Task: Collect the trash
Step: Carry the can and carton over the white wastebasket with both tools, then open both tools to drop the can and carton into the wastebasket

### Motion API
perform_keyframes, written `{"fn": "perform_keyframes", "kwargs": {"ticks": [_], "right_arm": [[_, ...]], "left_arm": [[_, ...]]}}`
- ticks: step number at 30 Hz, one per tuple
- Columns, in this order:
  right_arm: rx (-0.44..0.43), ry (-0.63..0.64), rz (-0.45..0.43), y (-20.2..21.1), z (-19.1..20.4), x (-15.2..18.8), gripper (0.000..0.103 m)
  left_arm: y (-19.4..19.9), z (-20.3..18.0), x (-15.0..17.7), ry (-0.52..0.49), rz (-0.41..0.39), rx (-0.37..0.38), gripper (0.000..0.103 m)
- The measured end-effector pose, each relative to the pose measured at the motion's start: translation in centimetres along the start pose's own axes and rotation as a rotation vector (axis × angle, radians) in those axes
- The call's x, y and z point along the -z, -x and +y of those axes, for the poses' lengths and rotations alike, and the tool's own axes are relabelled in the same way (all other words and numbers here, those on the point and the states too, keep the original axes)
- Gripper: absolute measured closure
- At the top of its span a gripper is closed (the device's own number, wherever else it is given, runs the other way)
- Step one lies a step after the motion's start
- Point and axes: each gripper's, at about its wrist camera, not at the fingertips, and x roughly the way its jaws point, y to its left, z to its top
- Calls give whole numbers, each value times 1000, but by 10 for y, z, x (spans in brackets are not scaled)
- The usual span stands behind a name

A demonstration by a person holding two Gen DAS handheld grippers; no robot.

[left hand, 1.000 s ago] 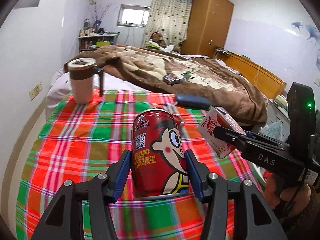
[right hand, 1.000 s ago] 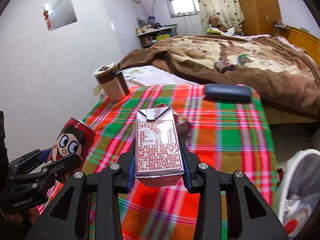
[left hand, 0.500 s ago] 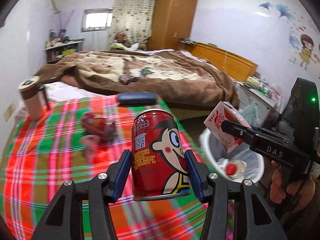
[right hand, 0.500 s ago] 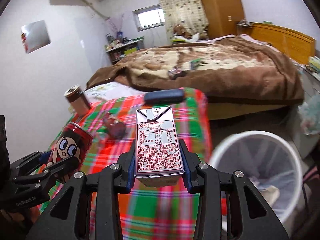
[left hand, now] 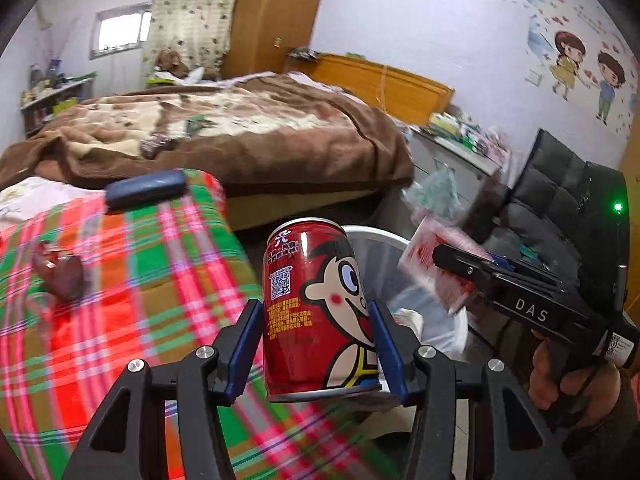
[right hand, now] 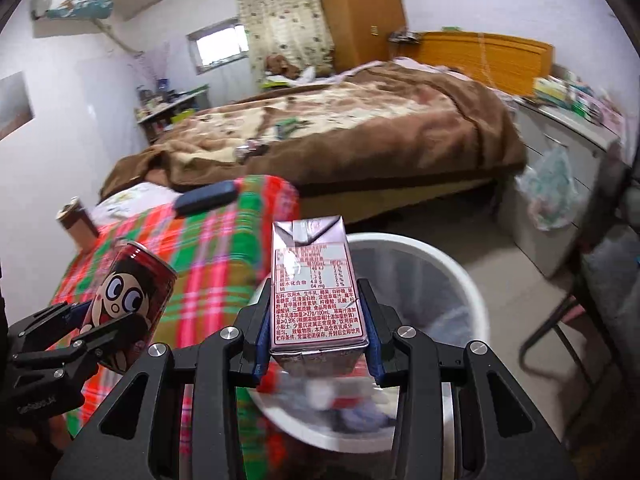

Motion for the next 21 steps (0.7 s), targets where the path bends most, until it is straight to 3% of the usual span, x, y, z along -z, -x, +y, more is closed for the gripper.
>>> {"fn": "perform_keyframes", "kwargs": {"ticks": [8,21], "right_arm": [[72,-58,38,-10,-42,7,64],[61,-94,62,-13,-64,14,64]], "left_arm": [[-52,-32,-3,-30,72,42,49],[-84,-44,-10,-40,118,37,49]]}}
